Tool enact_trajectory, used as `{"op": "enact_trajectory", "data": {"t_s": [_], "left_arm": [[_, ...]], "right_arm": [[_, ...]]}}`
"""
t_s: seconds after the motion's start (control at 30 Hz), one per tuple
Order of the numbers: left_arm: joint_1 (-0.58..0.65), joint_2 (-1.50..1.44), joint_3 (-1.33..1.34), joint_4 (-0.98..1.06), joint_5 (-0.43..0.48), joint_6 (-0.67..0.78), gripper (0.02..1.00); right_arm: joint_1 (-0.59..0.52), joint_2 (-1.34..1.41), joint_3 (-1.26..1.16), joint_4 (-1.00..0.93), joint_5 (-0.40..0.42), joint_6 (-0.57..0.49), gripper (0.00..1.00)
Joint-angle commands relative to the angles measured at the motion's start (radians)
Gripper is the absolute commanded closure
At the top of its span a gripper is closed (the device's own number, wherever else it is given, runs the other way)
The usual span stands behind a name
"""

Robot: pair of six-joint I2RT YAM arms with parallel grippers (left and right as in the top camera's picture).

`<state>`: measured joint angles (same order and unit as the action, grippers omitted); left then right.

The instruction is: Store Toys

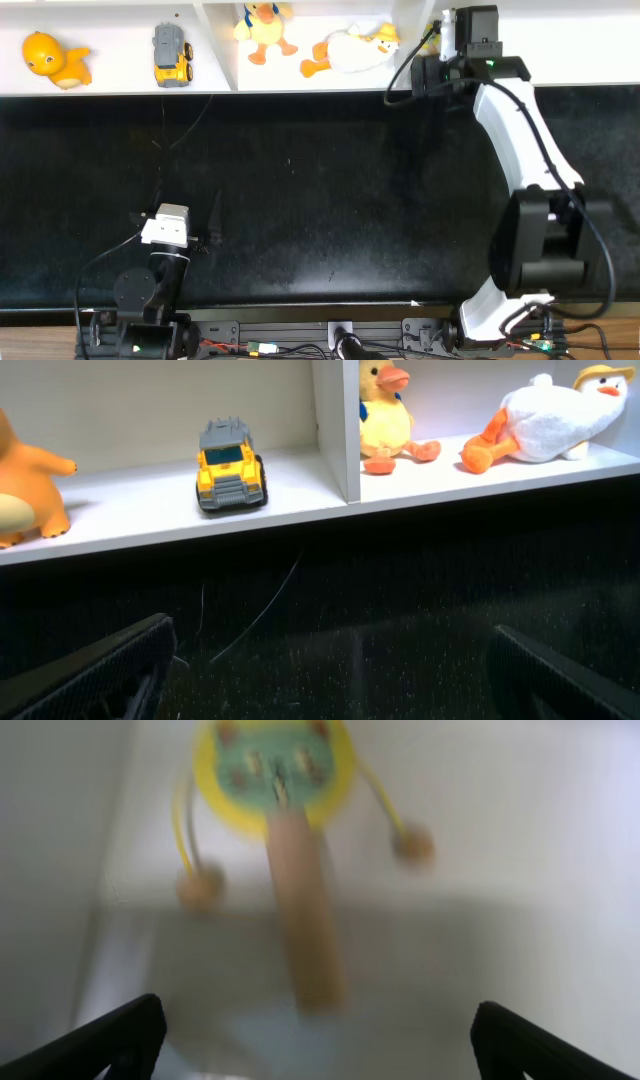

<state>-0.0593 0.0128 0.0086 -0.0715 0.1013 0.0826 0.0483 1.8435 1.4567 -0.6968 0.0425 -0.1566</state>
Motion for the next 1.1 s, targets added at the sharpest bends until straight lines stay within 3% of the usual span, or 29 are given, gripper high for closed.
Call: {"op": "enact_trajectory", "data": {"t_s": [0.03,0.23,0.4,0.6,0.7,0.83,0.87,1.0,1.1], "left_arm": [[-0.003,-0.01,0.0,-0.005,-0.001,0.015,0.02],[-0.003,-0.01,0.0,-0.005,-0.001,0.015,0.02],[-0.003,-0.01,0.0,-0.005,-0.001,0.015,0.02],[-0.003,-0.01,0.0,-0.005,-0.001,0.015,0.02],[-0.003,-0.01,0.0,-0.005,-0.001,0.015,0.02],[-0.003,-0.01,0.0,-0.005,-0.001,0.015,0.02],[-0.003,-0.01,0.0,-0.005,-0.001,0.015,0.02],[-0.003,-0.01,0.0,-0.005,-0.001,0.015,0.02],[-0.003,-0.01,0.0,-0.005,-0.001,0.015,0.023]], "right_arm": [[-0.022,-0.182,-0.124,-0.045,0.113,-0.009,0.003],[-0.065,-0.46,-0.292,-0.257,0.239,-0.008,0.003],[-0.065,-0.573,-0.303,-0.469,0.237,-0.008,0.005],[-0.065,-0.593,-0.303,-0.506,0.236,-0.008,0.003],[-0.066,-0.585,-0.307,-0.358,0.124,-0.004,0.003],[-0.1,-0.597,-0.311,-0.322,0.096,-0.014,0.003],[-0.126,-0.604,-0.317,-0.315,0.059,-0.063,0.003],[-0.348,-0.674,-0.393,-0.29,-0.221,-0.434,0.007],[-0.59,-0.718,-0.458,-0.259,-0.314,-0.638,0.005]]}}
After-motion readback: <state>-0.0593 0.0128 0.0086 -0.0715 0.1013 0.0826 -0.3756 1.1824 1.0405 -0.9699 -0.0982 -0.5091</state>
